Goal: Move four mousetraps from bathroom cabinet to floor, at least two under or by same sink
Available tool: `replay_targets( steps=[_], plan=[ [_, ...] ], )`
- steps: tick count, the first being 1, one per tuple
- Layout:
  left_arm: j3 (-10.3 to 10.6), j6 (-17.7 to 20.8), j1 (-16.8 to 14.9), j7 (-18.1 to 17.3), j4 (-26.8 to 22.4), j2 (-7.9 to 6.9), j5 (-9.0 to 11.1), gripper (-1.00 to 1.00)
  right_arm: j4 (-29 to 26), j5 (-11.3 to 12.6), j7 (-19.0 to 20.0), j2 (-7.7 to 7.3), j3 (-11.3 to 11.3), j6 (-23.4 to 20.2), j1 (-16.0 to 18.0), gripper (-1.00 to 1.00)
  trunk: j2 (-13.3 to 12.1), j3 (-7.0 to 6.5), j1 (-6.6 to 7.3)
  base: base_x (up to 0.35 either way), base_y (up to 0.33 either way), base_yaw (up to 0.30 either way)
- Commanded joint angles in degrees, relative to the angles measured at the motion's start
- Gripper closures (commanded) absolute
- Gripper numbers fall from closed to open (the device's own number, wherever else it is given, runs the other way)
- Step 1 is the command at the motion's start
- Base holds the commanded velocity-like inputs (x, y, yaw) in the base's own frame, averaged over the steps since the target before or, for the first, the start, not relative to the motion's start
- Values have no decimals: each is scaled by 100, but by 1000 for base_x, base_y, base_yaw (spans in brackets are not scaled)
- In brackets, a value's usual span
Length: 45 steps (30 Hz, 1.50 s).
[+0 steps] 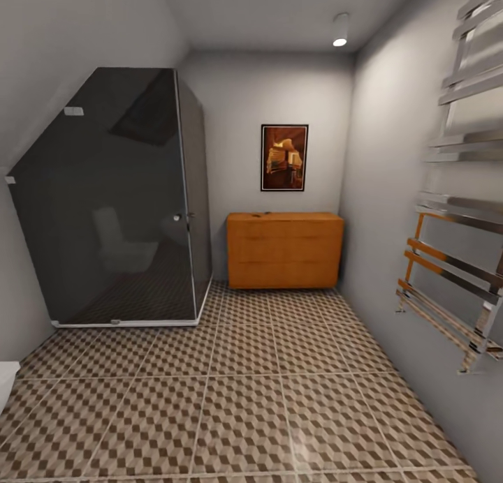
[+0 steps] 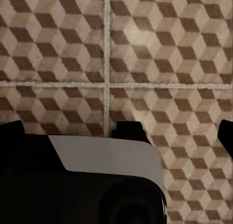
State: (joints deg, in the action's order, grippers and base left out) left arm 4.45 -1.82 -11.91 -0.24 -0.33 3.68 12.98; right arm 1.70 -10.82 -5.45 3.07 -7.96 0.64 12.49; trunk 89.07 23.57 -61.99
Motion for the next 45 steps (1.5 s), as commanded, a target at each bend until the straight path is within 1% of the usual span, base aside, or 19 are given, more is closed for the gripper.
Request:
replay_targets(
  steps=[1,34,45],
  plan=[
    [46,-19,-5,-2,7,1,56,-100,14,-61,-26,1,-47,7,8,-100,3,6,-3,323,0,0],
    [47,-12,-5,-2,7,1,56,-100,14,-45,-35,17,-47,-52,8,-100,3,6,-3,323,0,0],
    [47,-11,-5,-2,7,1,56,-100,14,-43,-35,18,-48,14,8,-100,3,6,-3,323,0,0]
  ],
)
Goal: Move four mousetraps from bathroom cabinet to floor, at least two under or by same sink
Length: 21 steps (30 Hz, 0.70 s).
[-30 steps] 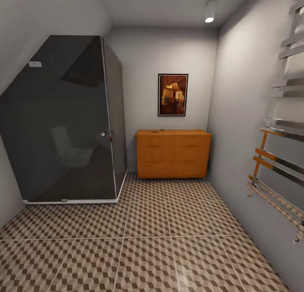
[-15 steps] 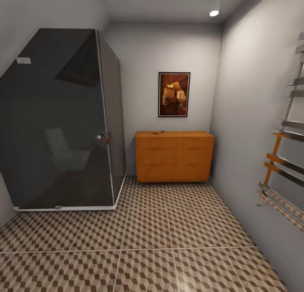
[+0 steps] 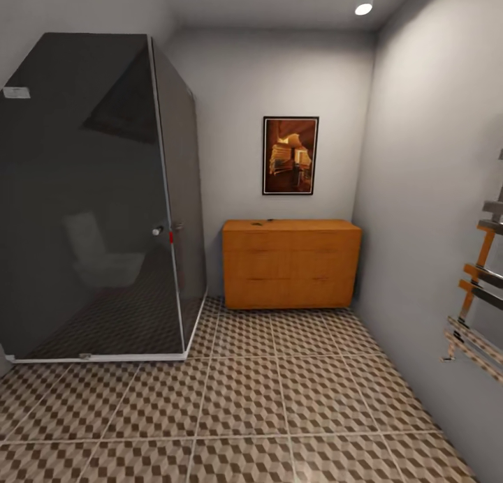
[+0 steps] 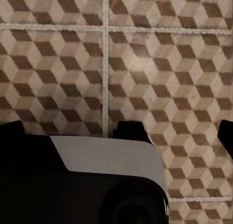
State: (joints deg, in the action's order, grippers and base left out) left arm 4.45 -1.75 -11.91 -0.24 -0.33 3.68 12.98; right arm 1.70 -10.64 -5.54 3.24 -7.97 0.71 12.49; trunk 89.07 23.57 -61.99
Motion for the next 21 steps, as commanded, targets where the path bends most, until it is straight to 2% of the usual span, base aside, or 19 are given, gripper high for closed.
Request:
replay_targets(
  steps=[1,10,21],
  plan=[
    [47,-18,-5,-2,6,1,56,-100,15,-61,-26,1,-47,8,8,-100,3,6,-3,323,0,0],
    [47,-18,-5,-2,6,1,56,-100,15,-61,-26,1,-49,5,8,-100,3,6,-3,323,0,-18],
    [47,-18,-5,-2,6,1,56,-100,15,-58,-26,8,-54,0,8,-100,3,6,-3,323,0,-161]
  ],
)
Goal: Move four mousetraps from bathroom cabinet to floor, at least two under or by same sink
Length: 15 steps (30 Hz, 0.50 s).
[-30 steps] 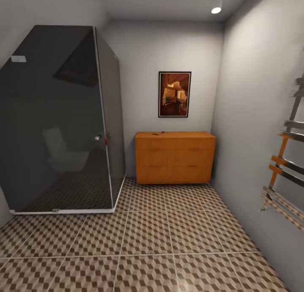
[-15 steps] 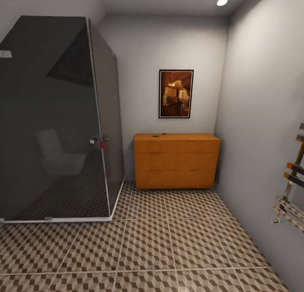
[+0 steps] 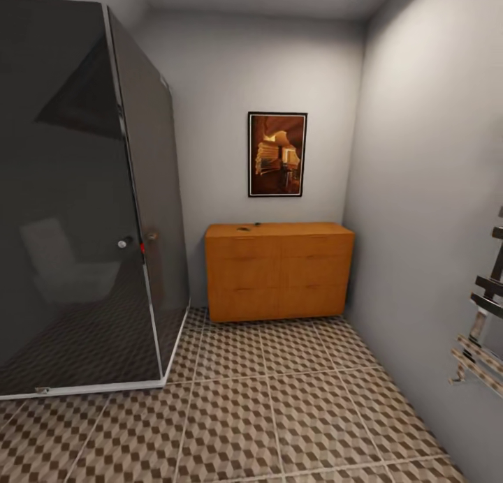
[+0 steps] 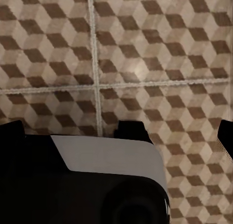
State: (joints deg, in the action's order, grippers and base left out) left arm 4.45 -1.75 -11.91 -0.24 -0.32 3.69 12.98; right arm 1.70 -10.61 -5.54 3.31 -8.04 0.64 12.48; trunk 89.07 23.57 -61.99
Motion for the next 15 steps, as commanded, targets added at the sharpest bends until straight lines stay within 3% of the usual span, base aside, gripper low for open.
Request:
replay_targets(
  steps=[1,15],
  plan=[
    [47,-18,-4,-2,6,0,56,-100,15,-60,-26,1,-47,7,8,-100,3,6,-3,323,0,-71],
    [47,-25,-4,-2,6,0,56,-100,15,-63,-26,-5,-48,5,8,-100,3,6,-3,323,0,-10]
  ],
)
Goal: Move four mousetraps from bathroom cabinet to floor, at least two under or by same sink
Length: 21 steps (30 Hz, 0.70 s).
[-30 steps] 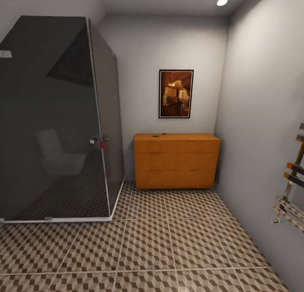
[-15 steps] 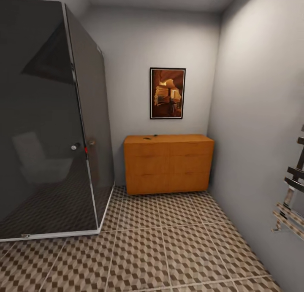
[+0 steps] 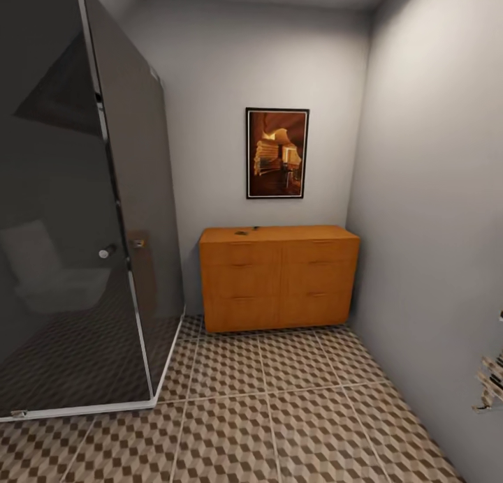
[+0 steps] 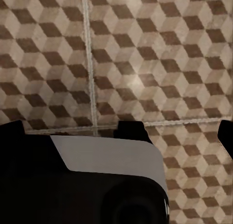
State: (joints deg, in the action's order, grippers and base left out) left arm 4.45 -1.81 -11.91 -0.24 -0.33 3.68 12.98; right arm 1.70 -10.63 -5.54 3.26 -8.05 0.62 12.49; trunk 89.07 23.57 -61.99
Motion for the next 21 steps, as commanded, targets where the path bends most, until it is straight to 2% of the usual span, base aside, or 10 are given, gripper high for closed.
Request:
replay_targets(
  steps=[1,21],
  plan=[
    [47,-19,-5,-2,7,1,56,-100,14,-61,-26,0,-47,5,8,-100,3,6,-3,323,0,-2],
    [47,-13,-5,-2,7,1,56,-100,14,-64,-18,18,-39,-9,8,-100,3,6,-3,323,0,0]
  ],
)
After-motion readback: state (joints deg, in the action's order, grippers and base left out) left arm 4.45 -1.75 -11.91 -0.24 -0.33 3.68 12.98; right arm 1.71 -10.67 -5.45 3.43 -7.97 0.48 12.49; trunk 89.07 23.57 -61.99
